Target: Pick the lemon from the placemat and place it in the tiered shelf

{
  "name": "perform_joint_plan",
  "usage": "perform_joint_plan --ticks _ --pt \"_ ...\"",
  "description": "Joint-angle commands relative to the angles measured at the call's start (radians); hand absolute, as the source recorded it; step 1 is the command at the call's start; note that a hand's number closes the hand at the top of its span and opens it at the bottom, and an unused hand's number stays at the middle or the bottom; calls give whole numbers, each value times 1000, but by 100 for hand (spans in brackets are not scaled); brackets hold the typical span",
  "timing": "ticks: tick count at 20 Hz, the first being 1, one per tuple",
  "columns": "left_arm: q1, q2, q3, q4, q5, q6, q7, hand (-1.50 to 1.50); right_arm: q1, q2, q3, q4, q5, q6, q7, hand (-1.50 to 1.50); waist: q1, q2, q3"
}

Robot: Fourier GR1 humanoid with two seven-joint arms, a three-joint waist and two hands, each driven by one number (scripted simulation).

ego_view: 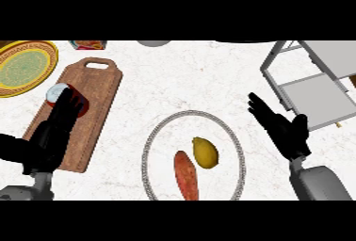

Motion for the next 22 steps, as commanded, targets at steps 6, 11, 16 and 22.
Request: perform_joint_plan --ticks 6,11,16,22 --pt "-111 -12 -135 70 -252 18 -37 0 -250 65 -60 -35 -21 -23 45 -150 20 -1 5" --pt "-81 7 -116 47 -191 -19 -11 0 -102 -96 -85 20 288 -294 -48 150 -11 0 0" --pt "-76 -24 -135 86 -202 -53 -49 0 -57 159 -187 117 209 -507 -327 -150 17 0 6" --pt "-178 -115 -140 171 -272 -4 -12 0 -30 87 -166 102 92 -195 -410 -150 10 -4 5"
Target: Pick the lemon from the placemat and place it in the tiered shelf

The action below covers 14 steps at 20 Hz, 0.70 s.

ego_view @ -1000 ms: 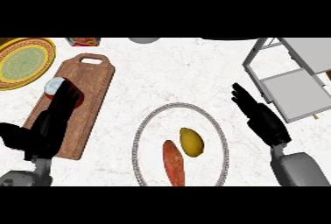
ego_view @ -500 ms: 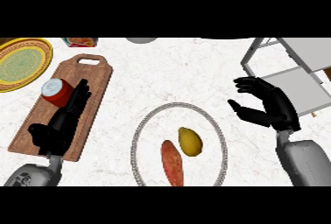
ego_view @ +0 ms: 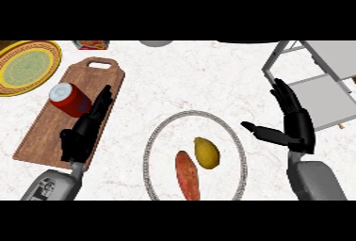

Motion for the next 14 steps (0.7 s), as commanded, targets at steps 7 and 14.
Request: perform_joint_plan --ticks 7,14 --pt "-44 -61 -1 62 -47 12 -10 0 -36 -193 163 -263 101 200 342 -150 -8 -6 -3" --pt "-1 -37 18 21 -37 -27 6 0 -85 -291 261 -445 189 307 656 -150 4 -8 -3"
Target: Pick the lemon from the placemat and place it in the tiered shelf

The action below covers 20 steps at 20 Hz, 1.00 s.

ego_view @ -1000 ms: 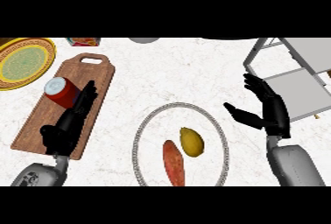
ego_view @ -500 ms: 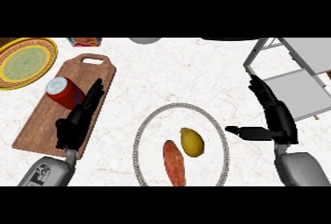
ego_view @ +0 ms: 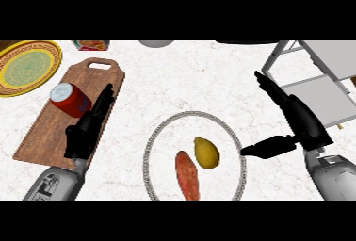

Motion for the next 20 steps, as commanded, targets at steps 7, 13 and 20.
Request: perform_joint_plan --ticks 7,13,20 --pt "-20 -24 4 -3 -21 7 32 0 -163 -138 187 -234 101 259 511 -150 1 -1 -1" --pt "4 -44 29 -18 -49 -29 27 0 -170 -17 212 -342 144 324 720 -150 6 3 1" --pt "-72 -79 95 31 -65 -59 48 0 -74 90 289 -315 341 270 640 -150 4 4 2"
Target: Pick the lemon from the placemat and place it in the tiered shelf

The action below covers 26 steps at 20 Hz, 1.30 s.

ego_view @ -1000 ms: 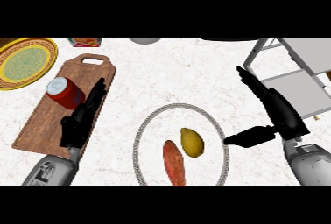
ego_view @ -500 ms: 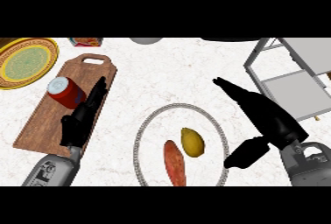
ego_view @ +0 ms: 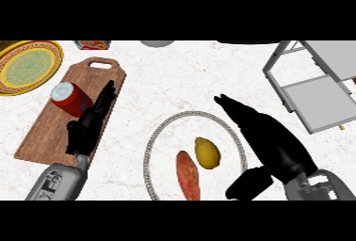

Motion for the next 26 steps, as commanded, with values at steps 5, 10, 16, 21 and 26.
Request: perform_joint_plan --ticks 5,10,16,21,26 --pt "65 -32 13 -49 -60 -28 -1 0 67 97 57 -65 177 28 55 -150 1 0 1" --pt "-25 -60 84 61 -63 -62 -14 0 34 161 1 -16 179 90 50 -150 -1 1 0" --pt "40 -84 68 -41 -104 -57 29 0 44 205 -26 55 212 118 -2 -150 3 1 1" --pt "53 -65 116 -15 -86 -125 -21 0 69 299 61 46 331 94 81 -150 2 1 0" --pt "68 -72 126 -33 -105 -132 -10 0 52 305 22 158 364 97 -5 -150 4 1 0"
